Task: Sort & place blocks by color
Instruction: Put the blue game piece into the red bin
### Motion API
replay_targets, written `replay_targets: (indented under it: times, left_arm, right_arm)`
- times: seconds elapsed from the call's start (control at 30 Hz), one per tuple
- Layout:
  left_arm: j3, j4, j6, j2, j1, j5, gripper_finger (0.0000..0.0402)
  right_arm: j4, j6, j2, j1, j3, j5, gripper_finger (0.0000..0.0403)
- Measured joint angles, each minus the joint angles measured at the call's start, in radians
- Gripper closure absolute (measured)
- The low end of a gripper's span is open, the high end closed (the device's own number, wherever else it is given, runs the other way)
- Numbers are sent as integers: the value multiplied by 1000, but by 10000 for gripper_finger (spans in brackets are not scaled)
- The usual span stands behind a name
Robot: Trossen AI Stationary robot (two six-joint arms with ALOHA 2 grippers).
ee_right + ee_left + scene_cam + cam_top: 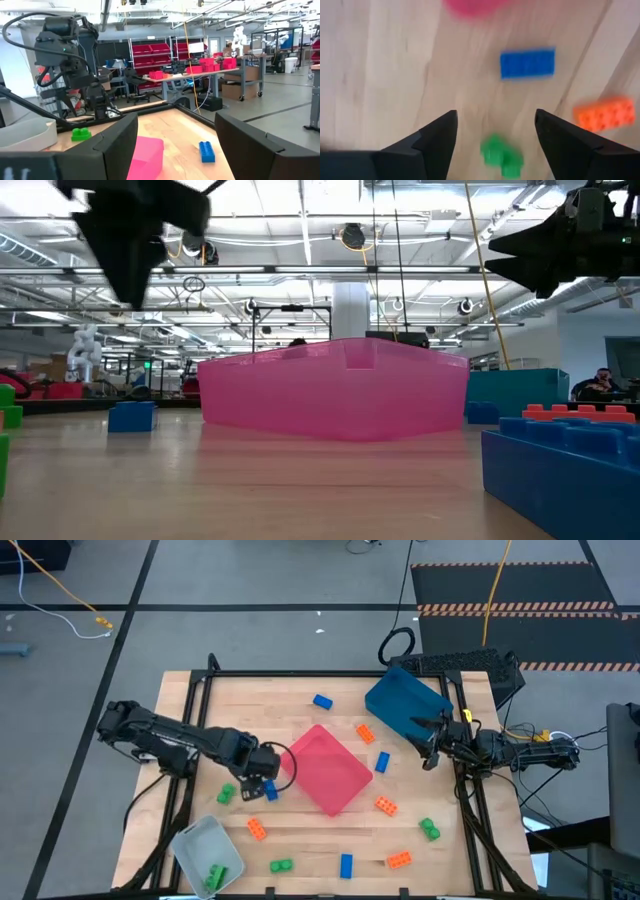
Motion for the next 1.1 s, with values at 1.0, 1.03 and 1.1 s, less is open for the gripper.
replay_targets:
  times: [1.0, 1.03, 1.1]
  left_arm:
    - [0, 211, 684, 248, -71, -59, 130]
    - [0, 207, 695, 251, -73, -58, 130]
    - [0, 194, 721, 253, -79, -49, 130]
  right_arm:
    - [7, -22, 0, 0, 0, 3, 142]
    - [7, -22, 0, 0, 0, 3, 142]
    - [5, -22, 0, 0, 0, 3, 142]
